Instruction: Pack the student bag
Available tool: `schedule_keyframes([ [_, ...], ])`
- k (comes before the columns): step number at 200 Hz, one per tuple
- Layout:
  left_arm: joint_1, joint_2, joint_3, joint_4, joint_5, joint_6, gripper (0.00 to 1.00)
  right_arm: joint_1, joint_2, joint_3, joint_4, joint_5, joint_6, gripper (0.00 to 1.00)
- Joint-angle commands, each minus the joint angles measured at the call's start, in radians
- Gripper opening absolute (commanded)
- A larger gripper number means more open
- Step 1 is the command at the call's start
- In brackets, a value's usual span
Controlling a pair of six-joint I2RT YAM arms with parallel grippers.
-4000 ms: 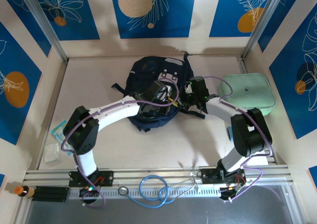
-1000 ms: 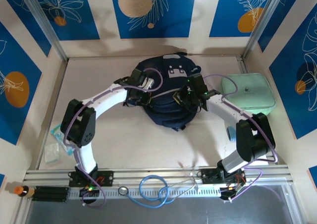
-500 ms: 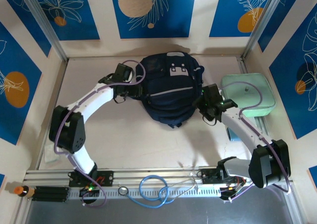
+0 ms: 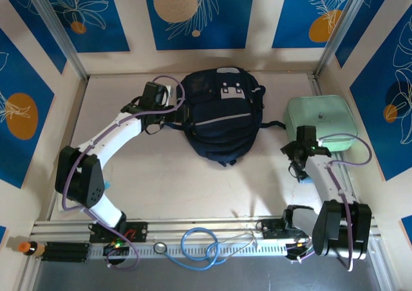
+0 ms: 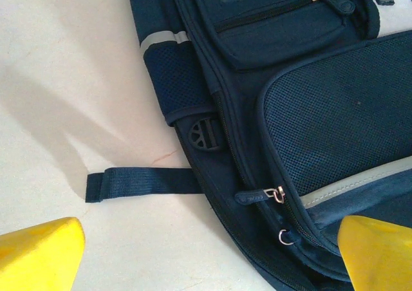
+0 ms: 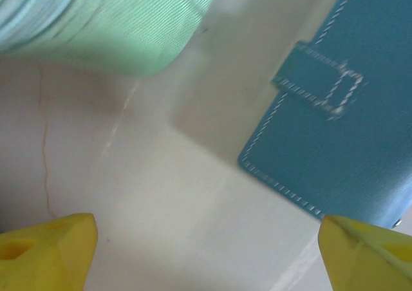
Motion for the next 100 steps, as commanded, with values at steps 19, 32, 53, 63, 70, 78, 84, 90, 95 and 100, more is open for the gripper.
schedule_keyframes([
  [19,0.008,0.010,0.038,0.015,0.064,-0.006,1.00,-0.161,-0.046,-0.047,0.088,-0.144,-0.079,0.90],
  [32,0.008,0.019,0.046,0.012,0.077,-0.006,1.00,-0.203,-0.045,-0.056,0.098,-0.179,-0.090,0.90],
  [53,0.008,0.024,0.049,0.006,0.077,-0.005,1.00,-0.258,-0.035,-0.079,0.125,-0.245,-0.098,0.90],
  [63,0.008,0.026,0.047,0.009,0.078,-0.007,1.00,-0.276,-0.023,-0.092,0.147,-0.281,-0.102,0.90],
  [70,0.008,0.025,0.045,0.011,0.081,-0.008,1.00,-0.286,-0.012,-0.096,0.152,-0.300,-0.103,0.90],
  [78,0.007,0.025,0.043,0.013,0.082,-0.010,1.00,-0.292,0.003,-0.098,0.155,-0.313,-0.100,0.90],
  [84,0.008,0.027,0.043,0.013,0.084,-0.010,1.00,-0.294,0.013,-0.100,0.161,-0.324,-0.102,0.90],
  [90,0.008,0.027,0.042,0.012,0.084,-0.010,1.00,-0.293,0.021,-0.101,0.162,-0.332,-0.101,0.90],
  [95,0.007,0.026,0.041,0.013,0.083,-0.010,1.00,-0.293,0.026,-0.102,0.162,-0.339,-0.100,0.90],
  [100,0.008,0.026,0.041,0.012,0.082,-0.009,1.00,-0.293,0.030,-0.104,0.164,-0.348,-0.101,0.90],
])
